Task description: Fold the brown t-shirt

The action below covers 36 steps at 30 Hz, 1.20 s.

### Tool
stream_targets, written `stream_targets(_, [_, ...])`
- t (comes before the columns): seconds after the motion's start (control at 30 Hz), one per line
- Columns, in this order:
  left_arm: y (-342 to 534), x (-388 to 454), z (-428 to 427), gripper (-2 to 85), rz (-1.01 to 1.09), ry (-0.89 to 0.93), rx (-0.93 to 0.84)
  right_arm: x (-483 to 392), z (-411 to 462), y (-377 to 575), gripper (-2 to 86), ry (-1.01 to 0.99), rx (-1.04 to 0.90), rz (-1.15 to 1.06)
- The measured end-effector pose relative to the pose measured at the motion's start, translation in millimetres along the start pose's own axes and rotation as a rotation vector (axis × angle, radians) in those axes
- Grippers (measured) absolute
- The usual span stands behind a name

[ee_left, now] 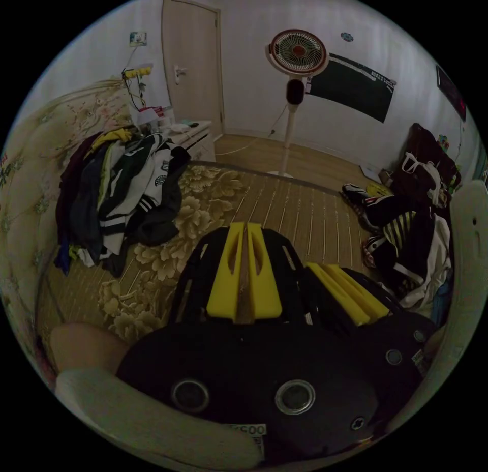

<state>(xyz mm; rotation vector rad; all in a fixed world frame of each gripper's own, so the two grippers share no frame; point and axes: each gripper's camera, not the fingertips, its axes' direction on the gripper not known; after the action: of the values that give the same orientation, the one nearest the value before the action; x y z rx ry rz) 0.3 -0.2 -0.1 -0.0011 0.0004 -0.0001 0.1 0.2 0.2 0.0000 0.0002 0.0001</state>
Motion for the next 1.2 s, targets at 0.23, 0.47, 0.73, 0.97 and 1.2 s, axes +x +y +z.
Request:
stream_targets(0.23, [-0.9, 1.9, -1.1, 0.5, 0.004, 0.002, 0.001, 1.6, 1.5, 2.2, 3.2, 0.000, 0.000, 0.000])
stream_targets(0.47, [-1.1, 3.5, -1.7, 0.4, 0.006, 0.007, -0.001, 3.0, 2.8, 4.3, 3.0, 0.002, -0.002, 0.000])
stream_targets(0.73, [-0.5, 5.3, -1.3, 0.4, 0.008, 0.008, -0.007, 4.7, 4.6, 6.5, 2.2, 0.004, -0.008, 0.001])
stream_targets(0.97, [-0.6, 7.1, -2.9, 0.4, 0.011, 0.010, -0.007, 6.6, 3.7, 7.8, 1.7, 0.003, -0.007, 0.001])
stream_targets(1.2, [-0.1, 7.9, -5.9, 0.4, 0.013, 0.013, -0.004, 7.5, 1.2, 9.4, 1.8, 0.002, -0.002, -0.001])
